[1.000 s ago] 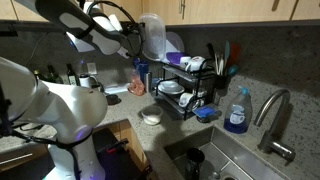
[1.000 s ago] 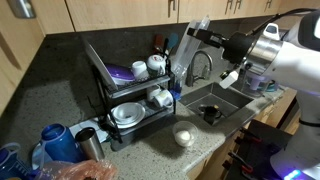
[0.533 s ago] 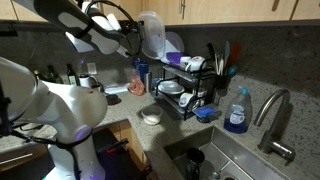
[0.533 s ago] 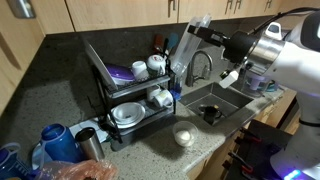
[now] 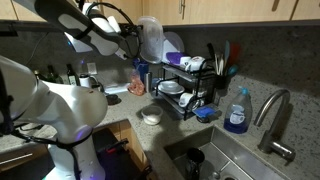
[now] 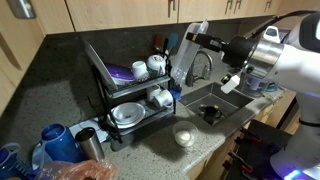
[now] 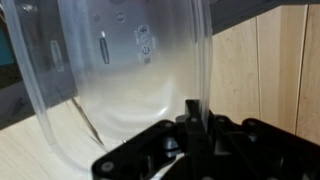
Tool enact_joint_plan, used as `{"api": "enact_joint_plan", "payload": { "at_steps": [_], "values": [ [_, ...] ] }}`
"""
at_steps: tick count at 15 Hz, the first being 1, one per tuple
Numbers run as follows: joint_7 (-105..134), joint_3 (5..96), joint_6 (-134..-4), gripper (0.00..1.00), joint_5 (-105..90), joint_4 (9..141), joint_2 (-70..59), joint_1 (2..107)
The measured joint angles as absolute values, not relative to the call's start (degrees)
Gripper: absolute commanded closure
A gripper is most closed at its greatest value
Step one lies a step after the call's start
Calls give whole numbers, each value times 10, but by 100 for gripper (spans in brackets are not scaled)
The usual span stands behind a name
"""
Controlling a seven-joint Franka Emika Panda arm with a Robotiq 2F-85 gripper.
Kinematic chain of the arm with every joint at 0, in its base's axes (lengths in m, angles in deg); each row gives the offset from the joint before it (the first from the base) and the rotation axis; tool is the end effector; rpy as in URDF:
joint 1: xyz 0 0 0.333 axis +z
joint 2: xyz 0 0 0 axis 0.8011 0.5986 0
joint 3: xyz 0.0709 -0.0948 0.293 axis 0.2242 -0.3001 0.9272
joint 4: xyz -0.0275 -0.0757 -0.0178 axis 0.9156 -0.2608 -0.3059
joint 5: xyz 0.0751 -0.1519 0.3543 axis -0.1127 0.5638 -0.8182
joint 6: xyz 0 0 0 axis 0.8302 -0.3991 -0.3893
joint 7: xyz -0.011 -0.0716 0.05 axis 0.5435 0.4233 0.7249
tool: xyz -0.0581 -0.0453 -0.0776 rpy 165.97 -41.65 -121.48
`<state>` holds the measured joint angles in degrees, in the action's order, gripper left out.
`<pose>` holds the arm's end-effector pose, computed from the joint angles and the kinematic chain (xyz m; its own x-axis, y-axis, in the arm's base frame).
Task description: Pour the contents from the left bowl to the right bowl
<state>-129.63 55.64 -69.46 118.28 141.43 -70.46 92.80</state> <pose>0.2644 0.2120 0.5061 -0.1361 -0.2917 0.9468 0.1513 -0.9506 -0.2712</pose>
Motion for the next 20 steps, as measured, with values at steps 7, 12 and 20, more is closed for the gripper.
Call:
{"api": "enact_joint_plan", "payload": {
  "at_steps": [7, 12, 20],
  "values": [
    [-1297, 480, -713, 99, 1098, 1416, -688, 1031],
    [-1297, 403, -714, 99, 1065, 1417, -680, 1132],
    [-1297, 208, -714, 99, 1063, 1418, -678, 1335]
  ]
}}
